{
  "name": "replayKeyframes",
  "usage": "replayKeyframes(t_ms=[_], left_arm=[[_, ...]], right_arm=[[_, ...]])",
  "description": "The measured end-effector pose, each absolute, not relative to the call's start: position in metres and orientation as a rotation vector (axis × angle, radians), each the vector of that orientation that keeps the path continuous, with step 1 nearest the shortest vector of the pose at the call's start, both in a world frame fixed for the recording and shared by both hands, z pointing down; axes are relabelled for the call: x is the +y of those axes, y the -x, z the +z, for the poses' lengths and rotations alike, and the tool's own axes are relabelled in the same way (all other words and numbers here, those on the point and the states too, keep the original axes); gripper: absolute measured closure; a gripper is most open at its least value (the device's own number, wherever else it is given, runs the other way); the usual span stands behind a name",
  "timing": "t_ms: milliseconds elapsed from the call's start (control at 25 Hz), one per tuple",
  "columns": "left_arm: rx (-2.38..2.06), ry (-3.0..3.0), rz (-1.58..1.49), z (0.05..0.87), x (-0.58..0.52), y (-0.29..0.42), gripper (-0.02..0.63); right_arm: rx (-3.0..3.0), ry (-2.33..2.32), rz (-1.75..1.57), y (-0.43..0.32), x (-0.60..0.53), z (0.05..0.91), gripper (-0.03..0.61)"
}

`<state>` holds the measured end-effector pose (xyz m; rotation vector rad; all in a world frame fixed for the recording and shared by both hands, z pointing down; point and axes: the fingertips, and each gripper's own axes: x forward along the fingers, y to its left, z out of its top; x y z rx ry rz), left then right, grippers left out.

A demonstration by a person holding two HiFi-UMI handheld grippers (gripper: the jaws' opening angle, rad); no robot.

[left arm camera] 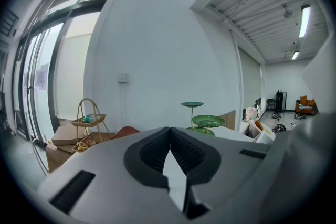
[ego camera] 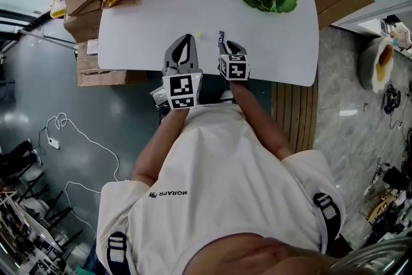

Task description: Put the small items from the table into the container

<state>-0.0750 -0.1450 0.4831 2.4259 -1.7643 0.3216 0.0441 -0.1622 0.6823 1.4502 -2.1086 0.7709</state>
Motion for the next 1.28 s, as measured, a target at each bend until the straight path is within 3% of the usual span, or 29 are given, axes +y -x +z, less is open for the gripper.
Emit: replayKeyframes(t_ms=[200, 480, 600, 1280], left_arm=[[-1.759, -2.423, 0.314, 0.484, -0.144, 0.077, 0.609], [-1.765, -2.415, 0.324, 0.486, -0.143, 0.080, 0.609], [-1.755, -2.416, 0.328, 0.486, -0.143, 0.080, 0.609], [-1.734, -2.418, 0.361, 0.494, -0.140, 0.079, 0.609]], right_arm=[[-2.083, -1.443, 0.807, -0.043, -0.164, 0.698, 0.459], [-2.042, -1.436, 0.834, -0.040, -0.162, 0.721, 0.456], [-2.022, -1.424, 0.865, -0.038, -0.161, 0.730, 0.421], [-1.918, -1.441, 0.875, -0.042, -0.167, 0.772, 0.422]])
